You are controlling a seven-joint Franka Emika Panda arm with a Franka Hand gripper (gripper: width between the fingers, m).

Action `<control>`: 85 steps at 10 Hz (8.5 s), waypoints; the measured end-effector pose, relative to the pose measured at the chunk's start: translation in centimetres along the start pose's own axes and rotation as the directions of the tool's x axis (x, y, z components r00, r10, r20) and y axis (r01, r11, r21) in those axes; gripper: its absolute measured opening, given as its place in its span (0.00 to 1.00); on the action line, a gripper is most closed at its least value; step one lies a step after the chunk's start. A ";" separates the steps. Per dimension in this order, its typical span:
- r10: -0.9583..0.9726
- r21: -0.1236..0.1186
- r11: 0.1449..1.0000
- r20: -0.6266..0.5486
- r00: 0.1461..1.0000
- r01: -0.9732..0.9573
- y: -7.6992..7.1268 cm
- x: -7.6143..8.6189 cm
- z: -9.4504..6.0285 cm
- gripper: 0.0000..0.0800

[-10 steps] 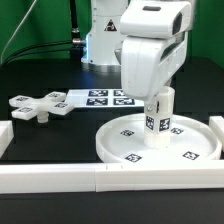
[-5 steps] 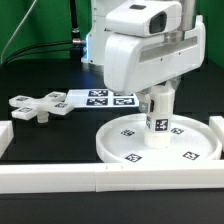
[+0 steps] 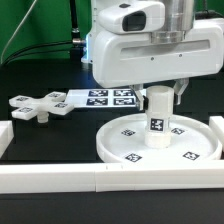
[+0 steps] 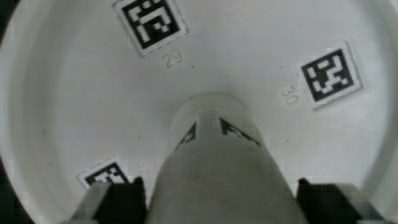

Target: Assemble round table

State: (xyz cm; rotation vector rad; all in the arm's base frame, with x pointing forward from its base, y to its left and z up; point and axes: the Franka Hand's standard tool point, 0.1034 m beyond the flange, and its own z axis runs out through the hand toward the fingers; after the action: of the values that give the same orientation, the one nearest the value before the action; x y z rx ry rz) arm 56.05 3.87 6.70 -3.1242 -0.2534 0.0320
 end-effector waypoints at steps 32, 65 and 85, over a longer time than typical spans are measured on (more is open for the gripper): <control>0.074 0.031 0.997 0.024 0.997 -0.075 3.6 -7.7 -1.2 0.81; -0.117 -0.053 0.992 0.003 0.993 0.117 18.3 -15.7 2.8 0.81; -0.111 -0.047 0.993 0.000 0.994 0.111 14.7 -13.4 2.5 0.55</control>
Offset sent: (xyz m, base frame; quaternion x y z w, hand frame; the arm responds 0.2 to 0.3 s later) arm 0.0000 0.0000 0.0000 0.0000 0.0000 0.1938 0.9810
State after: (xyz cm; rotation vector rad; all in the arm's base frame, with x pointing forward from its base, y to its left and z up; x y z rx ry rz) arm 45.14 -12.80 4.37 -3.1502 -0.4337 0.0217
